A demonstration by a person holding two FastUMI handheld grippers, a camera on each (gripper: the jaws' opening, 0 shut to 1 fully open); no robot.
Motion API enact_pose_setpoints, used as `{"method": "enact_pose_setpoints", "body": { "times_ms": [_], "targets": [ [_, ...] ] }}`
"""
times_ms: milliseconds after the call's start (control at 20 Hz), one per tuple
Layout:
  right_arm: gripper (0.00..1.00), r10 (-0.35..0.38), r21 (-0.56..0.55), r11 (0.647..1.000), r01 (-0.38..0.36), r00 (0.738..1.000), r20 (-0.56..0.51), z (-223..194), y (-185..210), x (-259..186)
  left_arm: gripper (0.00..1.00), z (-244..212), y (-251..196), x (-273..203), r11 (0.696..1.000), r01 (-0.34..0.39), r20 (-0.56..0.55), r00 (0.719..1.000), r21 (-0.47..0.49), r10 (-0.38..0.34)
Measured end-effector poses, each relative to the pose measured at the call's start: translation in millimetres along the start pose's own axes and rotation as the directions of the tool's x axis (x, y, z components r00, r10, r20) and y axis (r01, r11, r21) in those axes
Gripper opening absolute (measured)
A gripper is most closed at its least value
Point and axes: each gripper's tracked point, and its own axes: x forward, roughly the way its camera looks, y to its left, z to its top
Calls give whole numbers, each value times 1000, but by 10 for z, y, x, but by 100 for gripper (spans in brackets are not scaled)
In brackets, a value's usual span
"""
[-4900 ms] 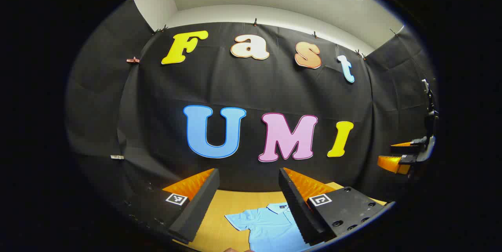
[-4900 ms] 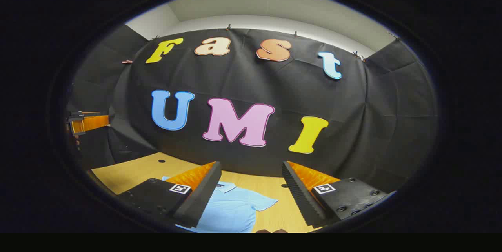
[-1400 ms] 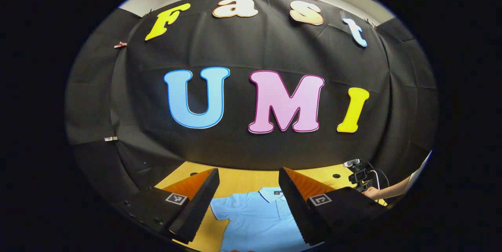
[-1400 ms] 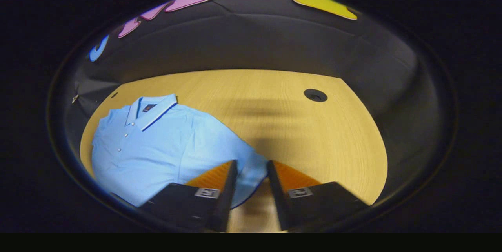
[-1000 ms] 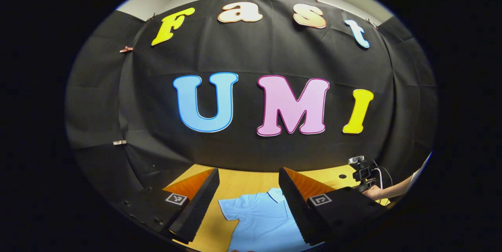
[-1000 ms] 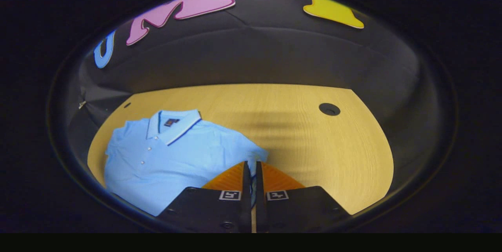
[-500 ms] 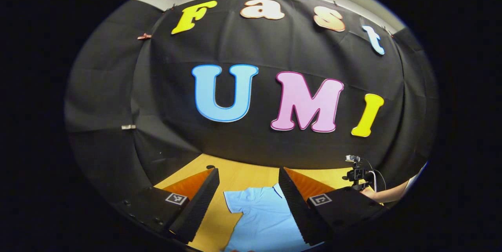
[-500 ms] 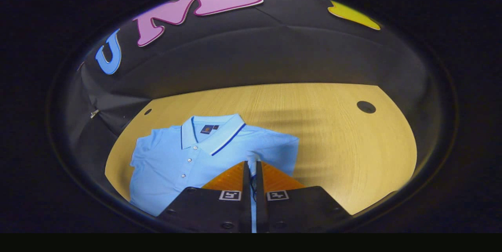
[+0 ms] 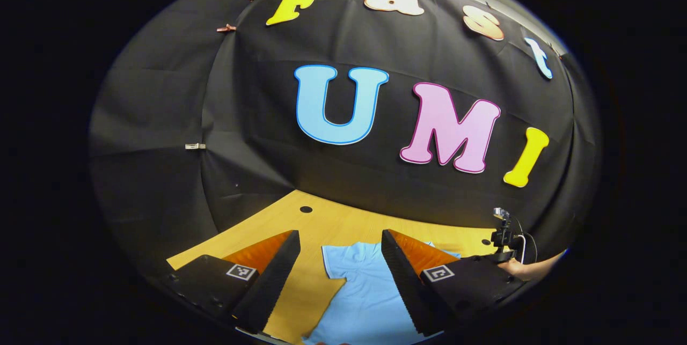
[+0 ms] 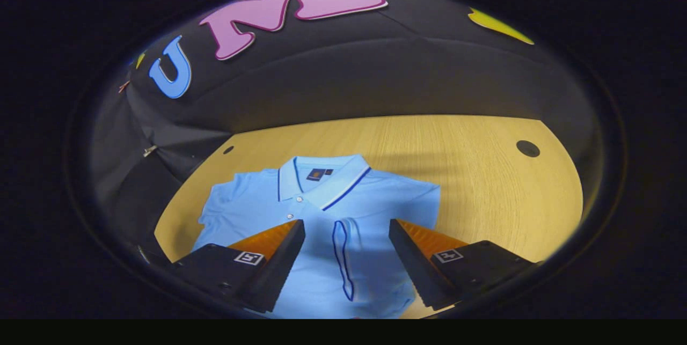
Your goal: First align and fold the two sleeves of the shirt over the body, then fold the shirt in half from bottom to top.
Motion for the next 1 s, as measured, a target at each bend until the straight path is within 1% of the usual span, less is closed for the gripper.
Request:
{"method": "enact_pose_setpoints", "body": {
  "times_ms": [100,200,300,400,550,600,700,850,950,1000],
  "targets": [
    [98,21,12,1000,-21,999,30,98,46,-97,97,-10,-12,118,1000,-3,-2,1000,13,3],
    [98,32,-2,999,-32,998,61,187,55,-216,97,-52,-19,281,1000,-8,-14,1000,25,8],
    [98,41,-19,999,-40,994,97,278,60,-341,97,-99,-53,481,999,2,-19,1000,34,-1],
    [98,38,-37,999,-34,993,112,326,32,-471,97,-204,-56,748,998,17,-47,999,57,-15],
    [98,41,-41,999,-36,991,127,388,73,-744,97,-388,-97,1214,994,83,-100,992,65,-76],
    [98,34,-51,998,-27,990,140,416,77,-848,97,-457,-88,1401,992,107,-124,987,59,-99],
    [98,1,-71,997,11,984,178,478,66,-1099,97,-678,-5,1798,991,124,-185,976,57,-112],
    [98,-39,-76,995,57,974,223,501,104,-1461,97,-1081,186,2331,993,109,-294,951,37,-94],
    [98,-75,-70,993,93,970,230,422,96,-1659,97,-1357,249,2622,994,110,-356,930,29,-93],
    [98,-95,-53,993,110,970,225,354,99,-1749,97,-1497,295,2736,993,108,-387,918,41,-84]
  ]
}}
